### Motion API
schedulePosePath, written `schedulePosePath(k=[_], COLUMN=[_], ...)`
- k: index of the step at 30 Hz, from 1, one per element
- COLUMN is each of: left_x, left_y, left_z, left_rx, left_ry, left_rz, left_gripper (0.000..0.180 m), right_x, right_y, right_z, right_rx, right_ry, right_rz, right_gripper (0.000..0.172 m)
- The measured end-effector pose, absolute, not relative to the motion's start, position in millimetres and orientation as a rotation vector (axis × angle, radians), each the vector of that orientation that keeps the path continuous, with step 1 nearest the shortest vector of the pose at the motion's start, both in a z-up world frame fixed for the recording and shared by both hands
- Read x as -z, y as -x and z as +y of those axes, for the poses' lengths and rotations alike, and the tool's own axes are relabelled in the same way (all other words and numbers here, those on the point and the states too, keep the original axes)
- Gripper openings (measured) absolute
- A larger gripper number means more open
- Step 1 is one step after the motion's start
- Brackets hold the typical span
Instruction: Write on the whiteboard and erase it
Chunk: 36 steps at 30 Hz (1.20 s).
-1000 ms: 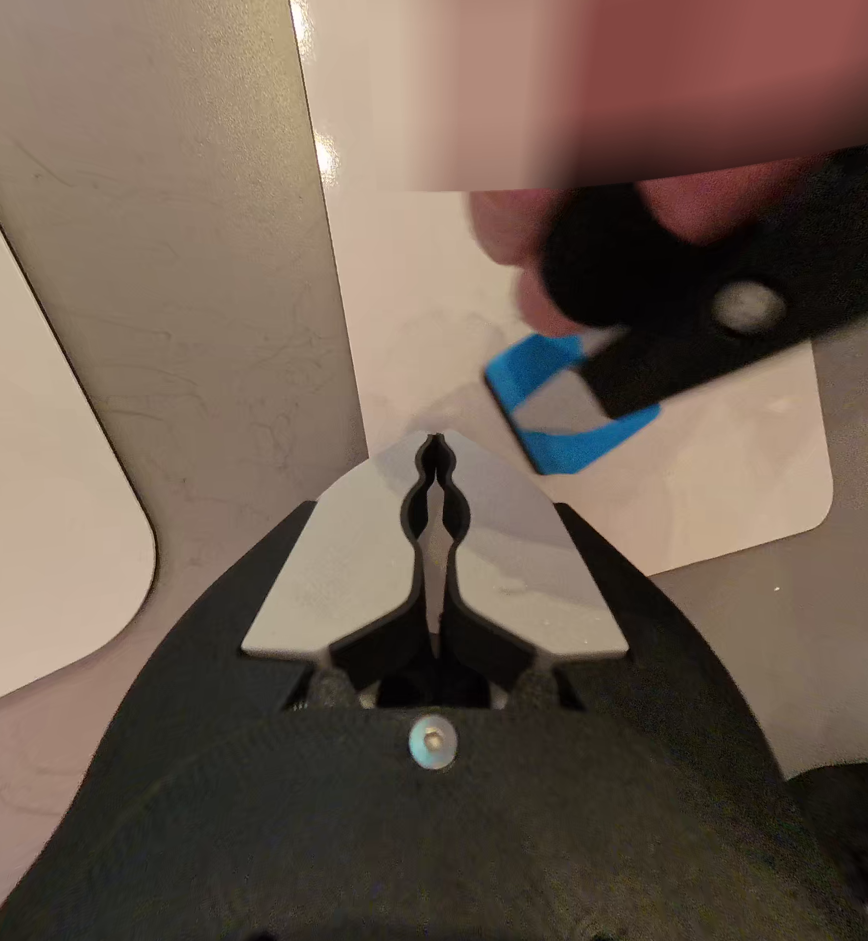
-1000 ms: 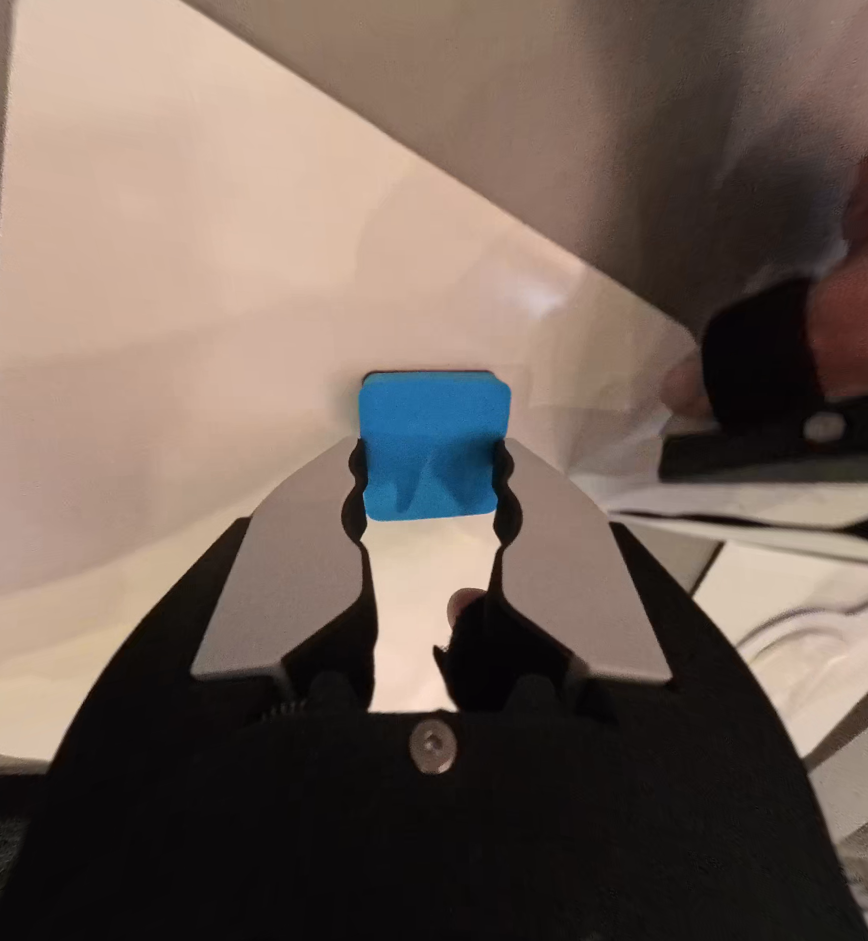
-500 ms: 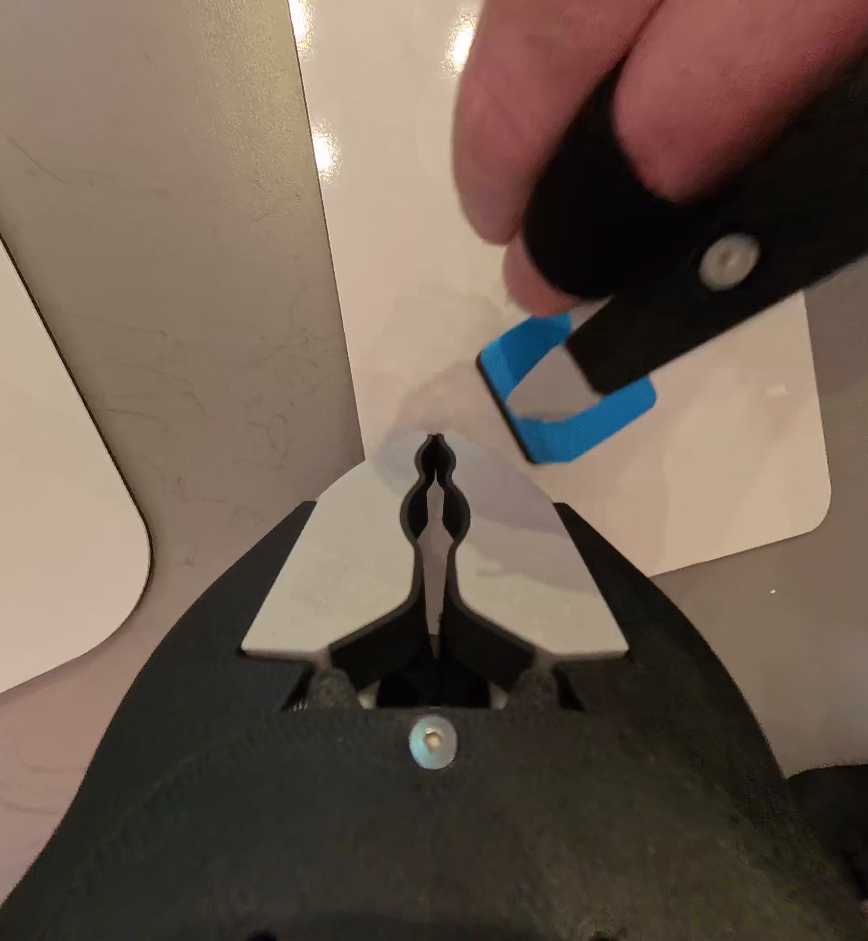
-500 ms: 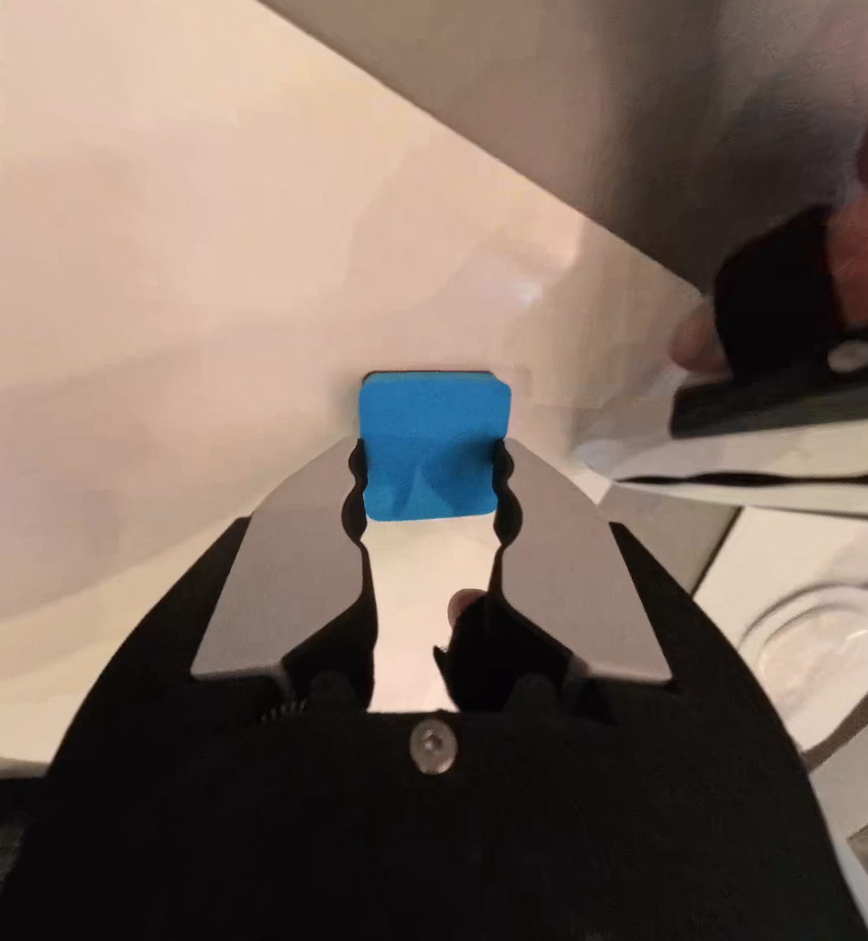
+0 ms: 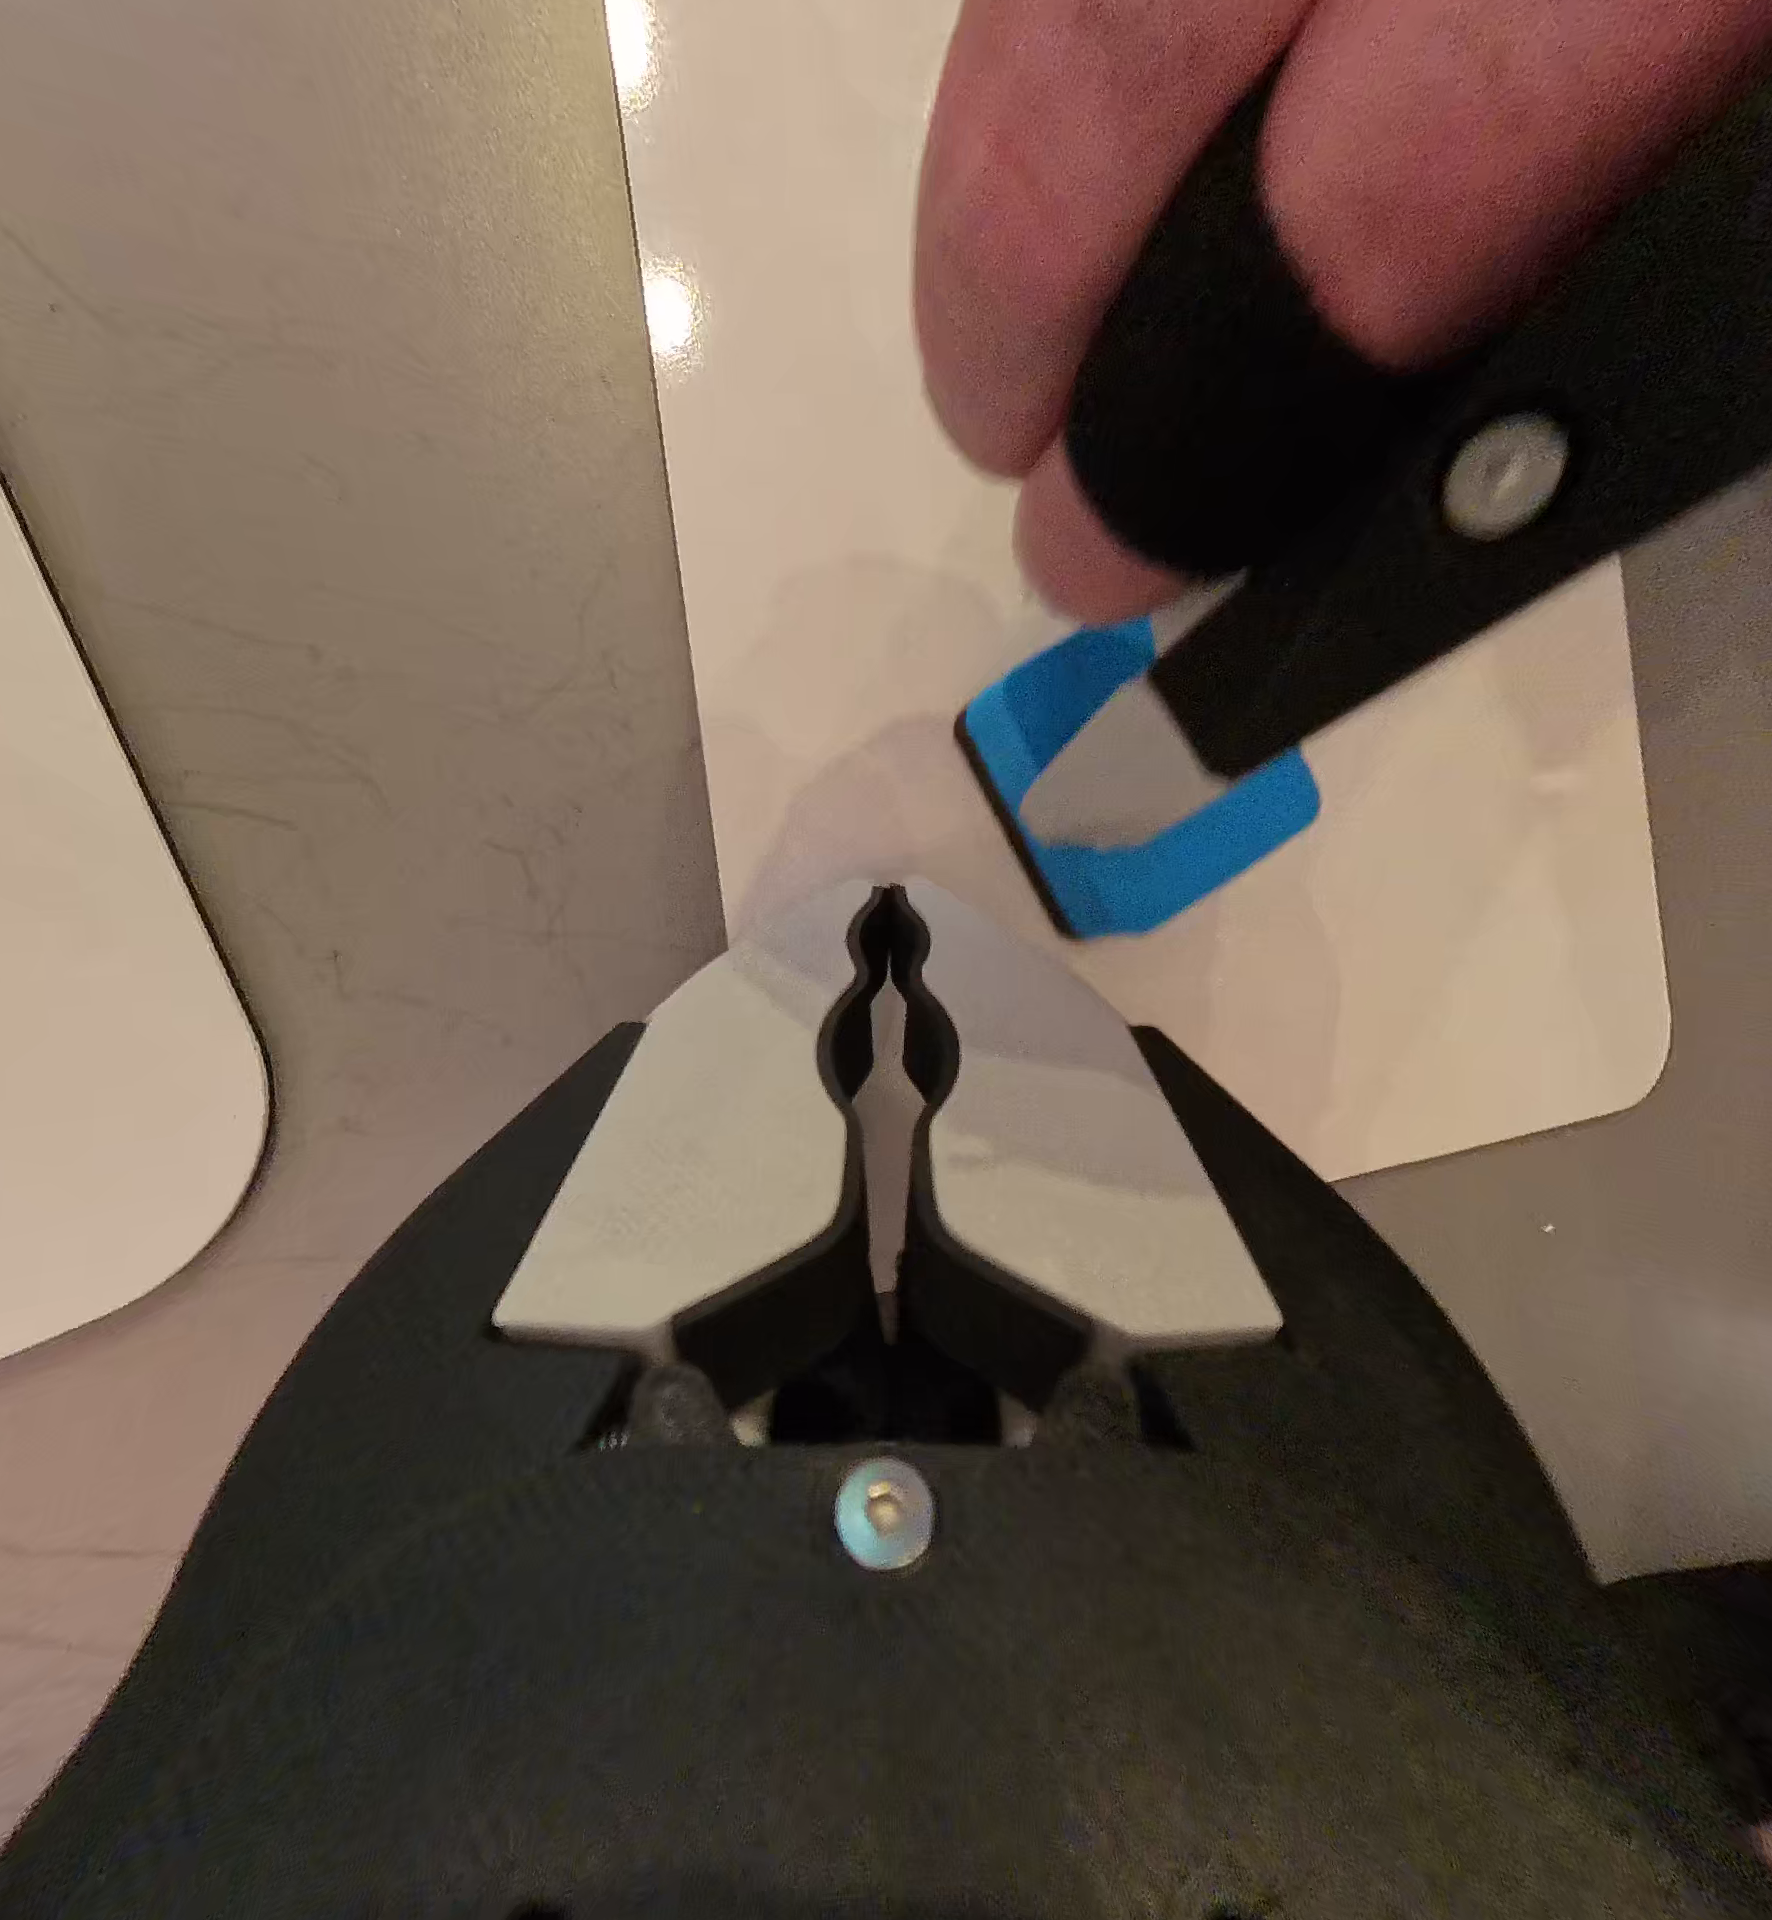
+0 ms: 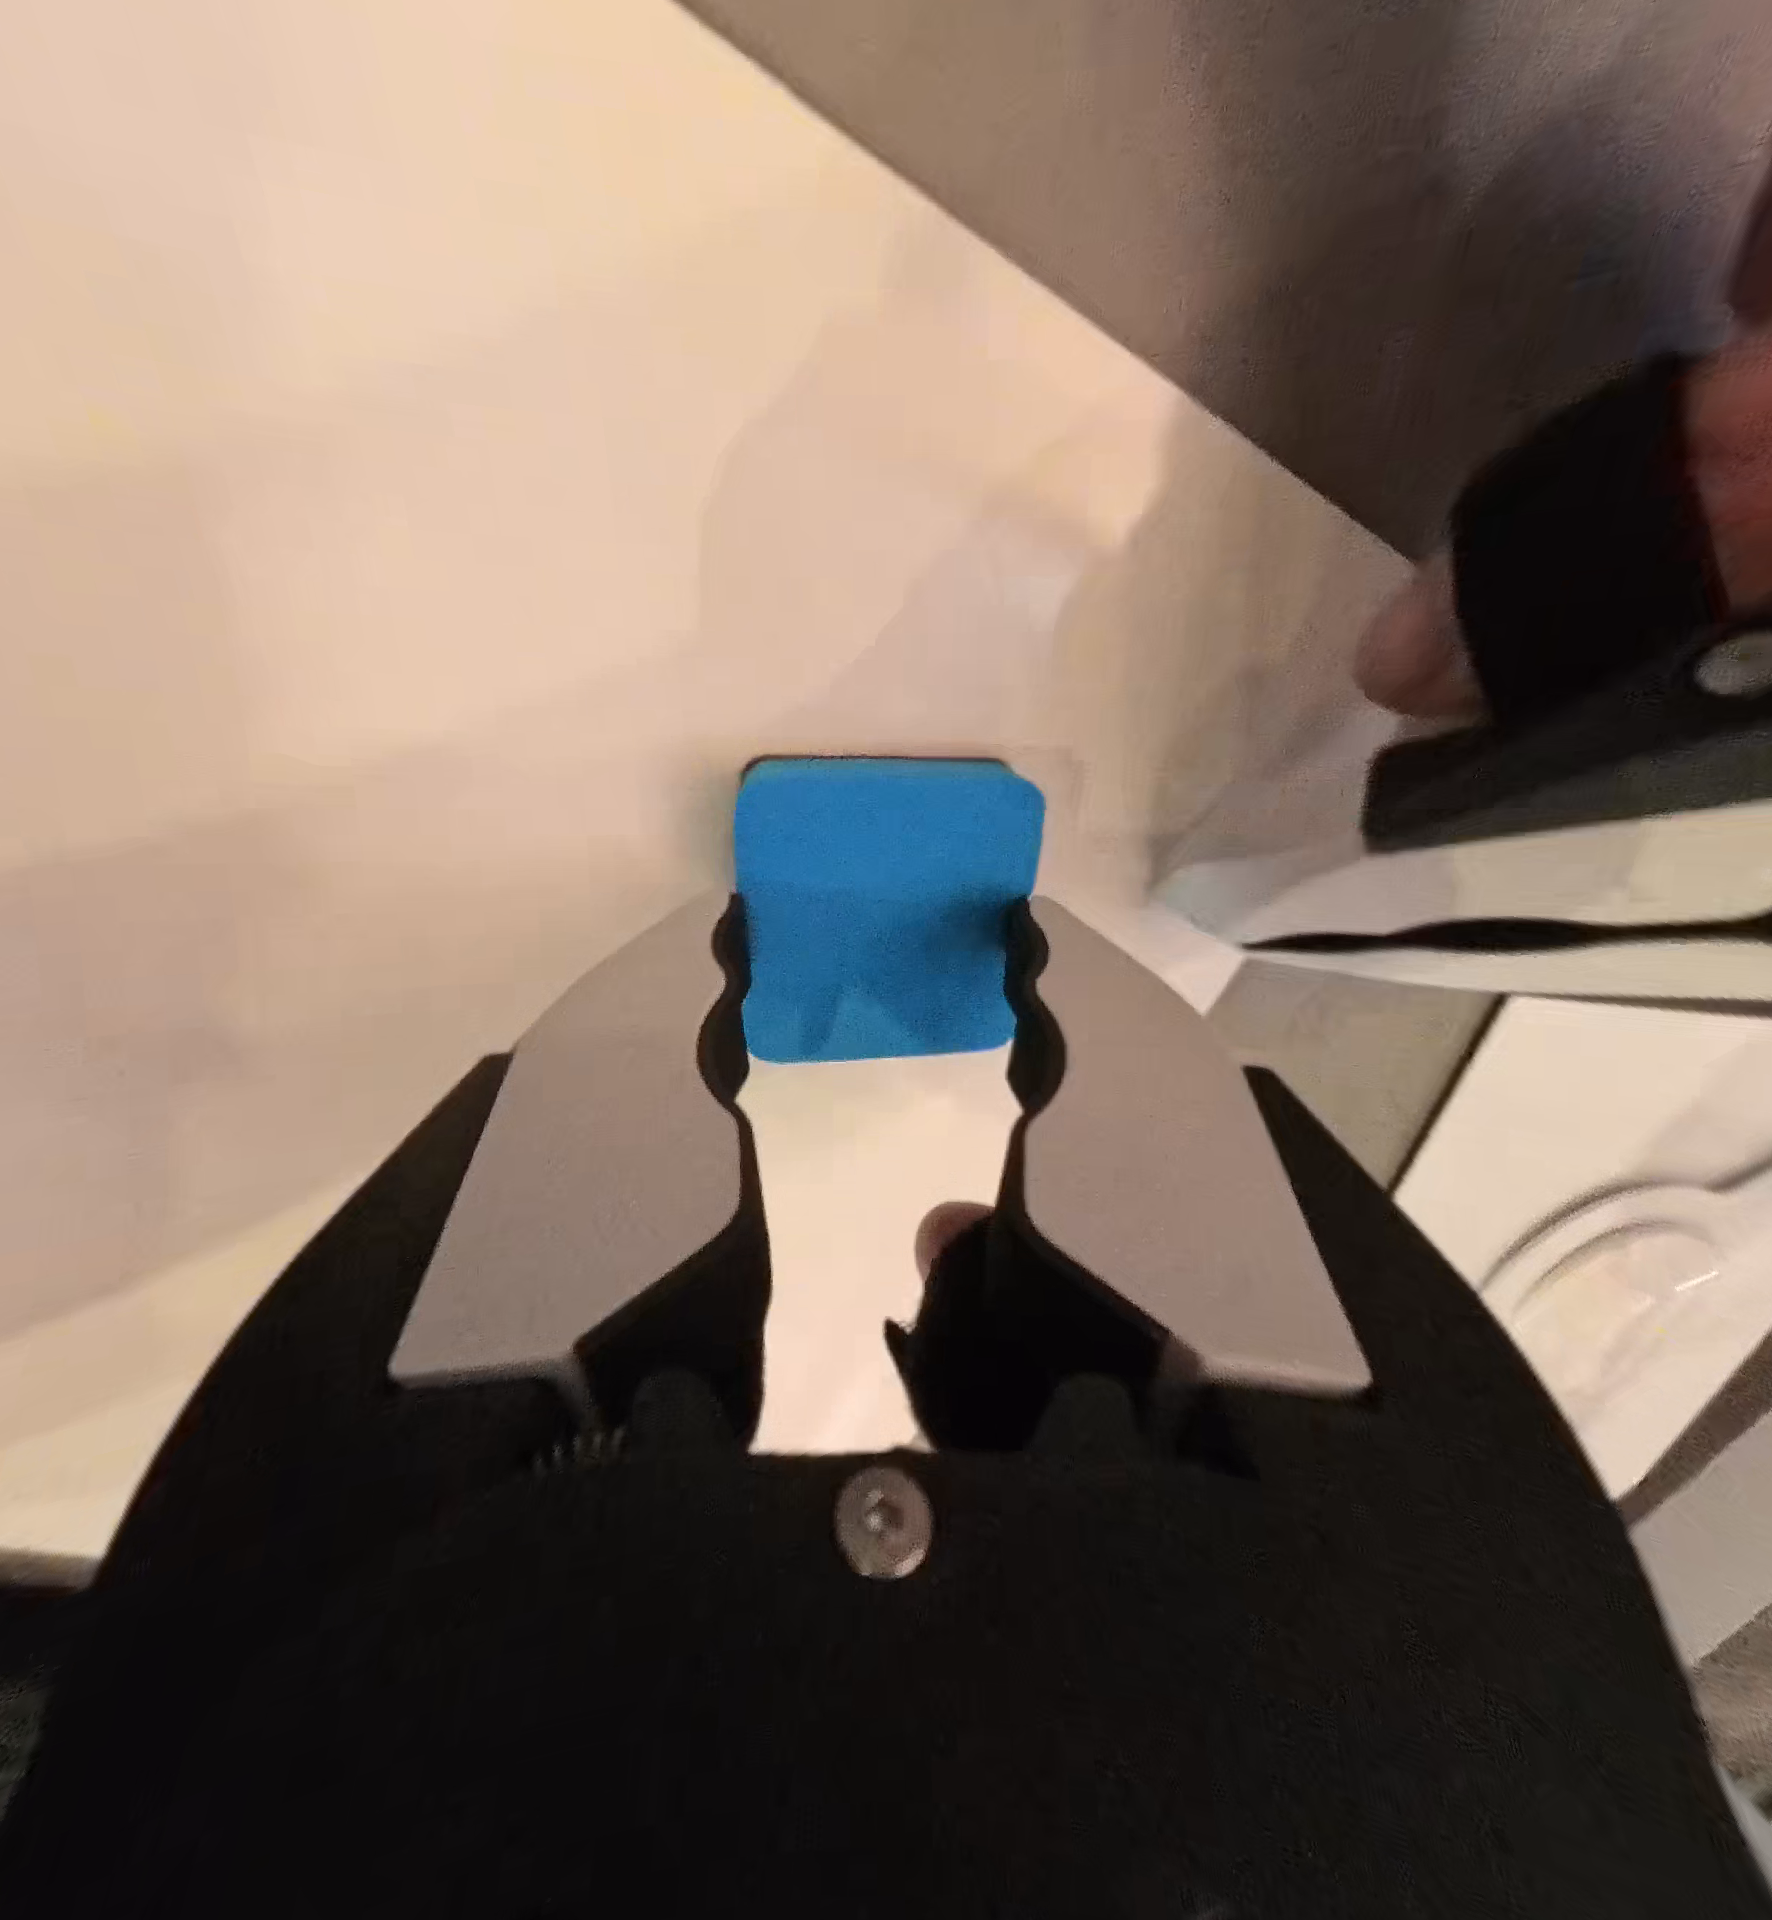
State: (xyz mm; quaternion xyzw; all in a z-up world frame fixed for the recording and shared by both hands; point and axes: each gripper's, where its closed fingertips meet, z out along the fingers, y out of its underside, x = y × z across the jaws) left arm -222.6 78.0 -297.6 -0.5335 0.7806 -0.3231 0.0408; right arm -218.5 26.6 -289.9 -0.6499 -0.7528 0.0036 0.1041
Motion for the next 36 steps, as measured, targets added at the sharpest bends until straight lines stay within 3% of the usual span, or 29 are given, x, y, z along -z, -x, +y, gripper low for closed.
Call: schedulePosePath(k=[17,28,36], left_x=[297,297,296], left_y=[223,238,237], left_z=[76,70,78], left_rx=[1.001,0.999,0.936], left_ry=[1.635,1.703,1.657], left_rz=[2.404,2.465,2.451], left_gripper=[0.000,0.000,0.000], right_x=[252,238,256], right_y=[187,82,-12], right_z=[36,37,13], right_rx=[-0.240,-0.087,0.043], right_ry=[1.891,2.104,2.360], right_rz=[-1.904,-1.669,-1.534], right_gripper=[0.049,0.049,0.049])
